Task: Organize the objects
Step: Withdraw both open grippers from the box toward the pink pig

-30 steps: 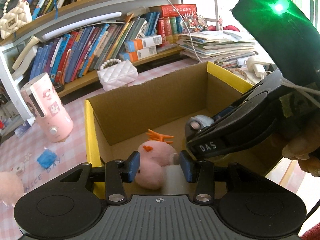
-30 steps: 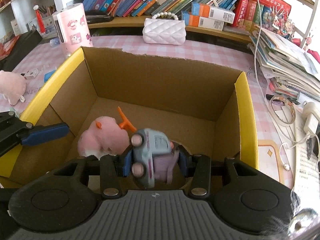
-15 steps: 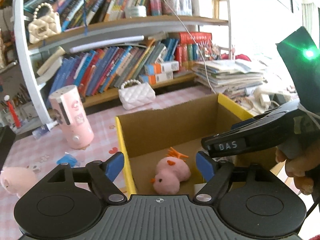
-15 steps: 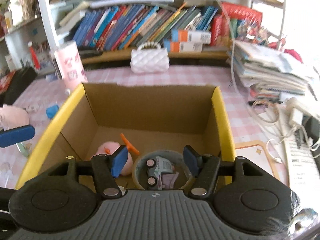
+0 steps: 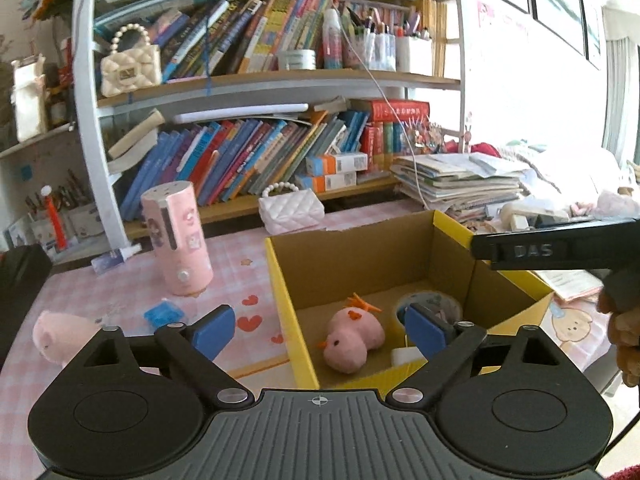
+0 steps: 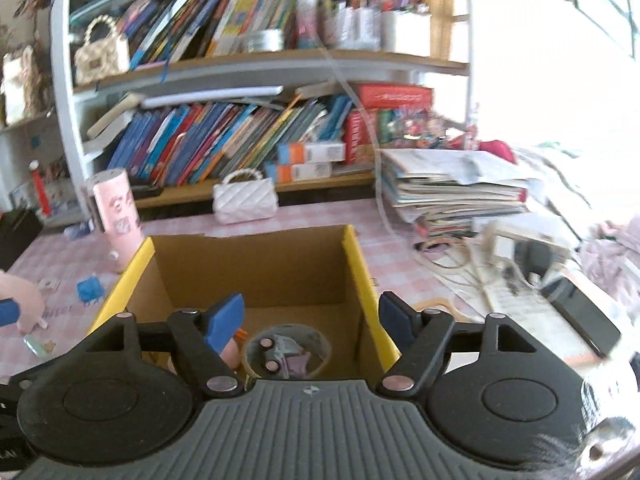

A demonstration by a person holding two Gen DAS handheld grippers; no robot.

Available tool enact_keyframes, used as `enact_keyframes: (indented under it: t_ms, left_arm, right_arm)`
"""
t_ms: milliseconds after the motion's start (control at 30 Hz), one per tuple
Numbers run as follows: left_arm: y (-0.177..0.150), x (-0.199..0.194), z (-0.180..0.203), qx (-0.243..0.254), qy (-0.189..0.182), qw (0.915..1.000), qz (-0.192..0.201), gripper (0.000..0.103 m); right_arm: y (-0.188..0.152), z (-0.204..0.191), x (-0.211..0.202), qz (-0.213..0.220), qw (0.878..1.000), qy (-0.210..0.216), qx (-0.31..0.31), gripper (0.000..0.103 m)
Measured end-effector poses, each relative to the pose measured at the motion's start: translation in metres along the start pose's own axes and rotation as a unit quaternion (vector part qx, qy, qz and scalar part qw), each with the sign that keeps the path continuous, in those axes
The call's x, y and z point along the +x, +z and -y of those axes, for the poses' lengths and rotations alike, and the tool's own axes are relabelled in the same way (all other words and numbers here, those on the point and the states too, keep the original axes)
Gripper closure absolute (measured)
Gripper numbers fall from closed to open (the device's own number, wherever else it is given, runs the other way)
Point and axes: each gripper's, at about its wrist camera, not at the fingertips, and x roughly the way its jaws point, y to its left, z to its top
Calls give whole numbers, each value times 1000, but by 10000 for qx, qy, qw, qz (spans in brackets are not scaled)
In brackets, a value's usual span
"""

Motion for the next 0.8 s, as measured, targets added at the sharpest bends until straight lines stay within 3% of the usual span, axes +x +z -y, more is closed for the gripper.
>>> enact_keyframes:
  t_ms: [133, 333, 533, 800]
  left_arm:
    - [-13, -10, -9, -119, -42, 9999, -68, 8]
    - [-38, -23, -19, -106, -41, 9994, -337, 8]
    - [-60, -38, -32, -172, -15, 9974, -705, 8]
    - [-84, -59, -53, -227, 133, 9944, -1028, 8]
  right_arm:
    - [-18, -1, -18, -69, 9996, -236, 146, 27]
    - [-54, -17, -33, -632, 9966, -449, 283, 27]
    - [-83, -43, -42, -1092, 9926, -465, 242, 26]
    - [-109, -79, -58, -1444, 9893, -175, 88, 23]
